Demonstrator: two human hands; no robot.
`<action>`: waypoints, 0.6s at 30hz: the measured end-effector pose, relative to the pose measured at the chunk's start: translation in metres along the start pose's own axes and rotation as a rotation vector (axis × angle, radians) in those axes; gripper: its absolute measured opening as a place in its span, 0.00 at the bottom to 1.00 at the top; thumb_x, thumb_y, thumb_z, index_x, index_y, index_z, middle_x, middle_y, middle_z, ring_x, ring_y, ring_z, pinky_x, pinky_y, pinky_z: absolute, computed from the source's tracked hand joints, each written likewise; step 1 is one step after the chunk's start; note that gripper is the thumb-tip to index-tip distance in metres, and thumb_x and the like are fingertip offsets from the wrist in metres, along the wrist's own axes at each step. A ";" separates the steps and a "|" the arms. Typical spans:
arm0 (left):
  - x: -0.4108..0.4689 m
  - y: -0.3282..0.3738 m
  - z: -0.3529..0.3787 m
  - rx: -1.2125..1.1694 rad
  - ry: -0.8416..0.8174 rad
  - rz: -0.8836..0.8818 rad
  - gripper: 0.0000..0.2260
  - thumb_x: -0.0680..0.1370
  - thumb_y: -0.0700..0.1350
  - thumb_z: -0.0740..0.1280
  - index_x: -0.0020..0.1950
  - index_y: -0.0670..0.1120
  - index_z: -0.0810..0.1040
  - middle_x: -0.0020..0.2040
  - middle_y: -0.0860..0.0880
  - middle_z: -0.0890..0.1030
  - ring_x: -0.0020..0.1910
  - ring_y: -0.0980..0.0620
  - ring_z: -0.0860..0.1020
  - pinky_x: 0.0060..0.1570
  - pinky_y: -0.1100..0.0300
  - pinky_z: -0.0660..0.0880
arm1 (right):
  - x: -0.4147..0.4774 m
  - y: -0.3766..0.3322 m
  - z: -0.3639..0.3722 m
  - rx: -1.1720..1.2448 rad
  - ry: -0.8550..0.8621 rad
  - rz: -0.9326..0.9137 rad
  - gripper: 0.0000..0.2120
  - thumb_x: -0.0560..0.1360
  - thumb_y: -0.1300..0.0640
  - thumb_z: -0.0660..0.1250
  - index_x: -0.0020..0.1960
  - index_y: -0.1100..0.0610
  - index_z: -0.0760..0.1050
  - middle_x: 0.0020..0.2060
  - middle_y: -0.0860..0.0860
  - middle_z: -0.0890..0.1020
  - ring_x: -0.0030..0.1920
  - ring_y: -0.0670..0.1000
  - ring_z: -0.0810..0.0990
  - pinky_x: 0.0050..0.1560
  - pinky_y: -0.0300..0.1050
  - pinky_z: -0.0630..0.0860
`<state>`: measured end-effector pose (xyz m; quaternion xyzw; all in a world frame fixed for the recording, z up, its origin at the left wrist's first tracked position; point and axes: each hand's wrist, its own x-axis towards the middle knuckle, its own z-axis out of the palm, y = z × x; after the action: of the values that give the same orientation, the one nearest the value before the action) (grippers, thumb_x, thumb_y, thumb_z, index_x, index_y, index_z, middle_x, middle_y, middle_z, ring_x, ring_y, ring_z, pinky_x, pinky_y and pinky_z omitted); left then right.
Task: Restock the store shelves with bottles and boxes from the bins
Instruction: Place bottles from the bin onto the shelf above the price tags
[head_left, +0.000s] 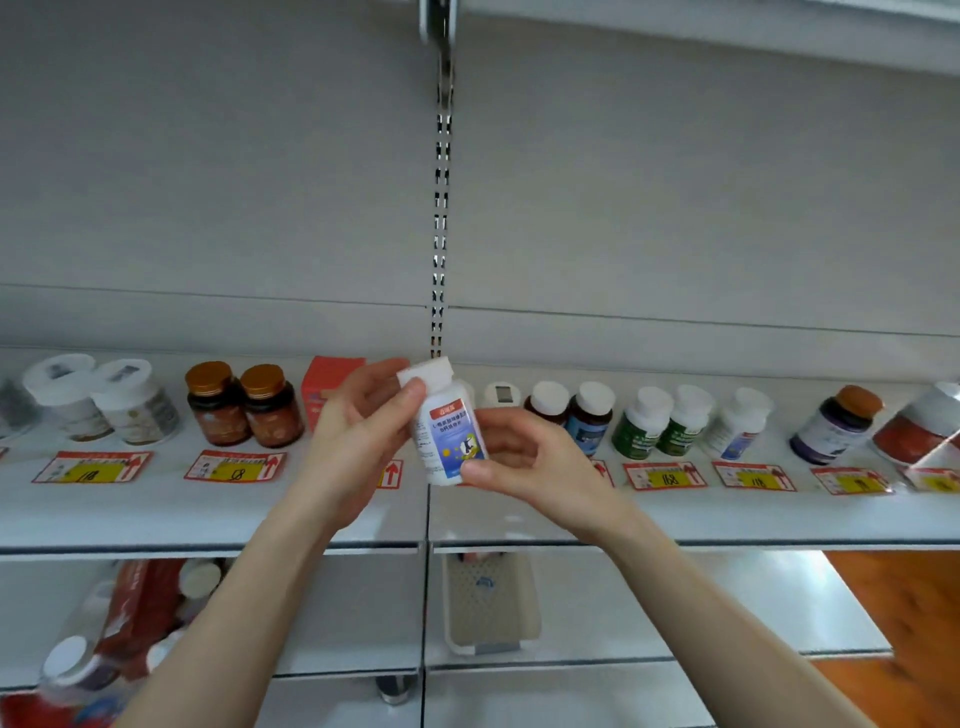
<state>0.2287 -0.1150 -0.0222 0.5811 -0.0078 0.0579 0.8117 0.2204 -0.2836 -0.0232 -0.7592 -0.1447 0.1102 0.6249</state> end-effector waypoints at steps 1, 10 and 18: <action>-0.001 -0.002 0.004 0.077 0.038 0.023 0.07 0.73 0.40 0.70 0.47 0.47 0.75 0.39 0.54 0.83 0.42 0.55 0.80 0.41 0.67 0.77 | -0.002 0.002 -0.001 0.013 0.037 -0.004 0.17 0.69 0.66 0.72 0.54 0.54 0.73 0.46 0.51 0.82 0.44 0.39 0.81 0.51 0.33 0.76; -0.012 -0.023 0.026 0.282 -0.221 0.006 0.11 0.74 0.44 0.68 0.56 0.49 0.76 0.50 0.42 0.81 0.46 0.52 0.80 0.48 0.54 0.78 | -0.029 0.014 -0.021 -0.162 0.180 0.056 0.16 0.67 0.60 0.75 0.49 0.49 0.71 0.46 0.48 0.81 0.46 0.43 0.80 0.53 0.39 0.77; -0.019 -0.046 0.075 0.329 -0.506 0.102 0.13 0.72 0.39 0.70 0.52 0.54 0.77 0.46 0.59 0.83 0.46 0.63 0.80 0.46 0.70 0.74 | -0.060 -0.017 -0.055 -0.358 0.541 0.052 0.12 0.72 0.53 0.70 0.54 0.54 0.77 0.43 0.47 0.81 0.43 0.41 0.79 0.47 0.33 0.74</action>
<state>0.2185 -0.2023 -0.0424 0.6995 -0.2295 -0.0476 0.6751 0.1819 -0.3524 0.0036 -0.8623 0.0289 -0.1071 0.4941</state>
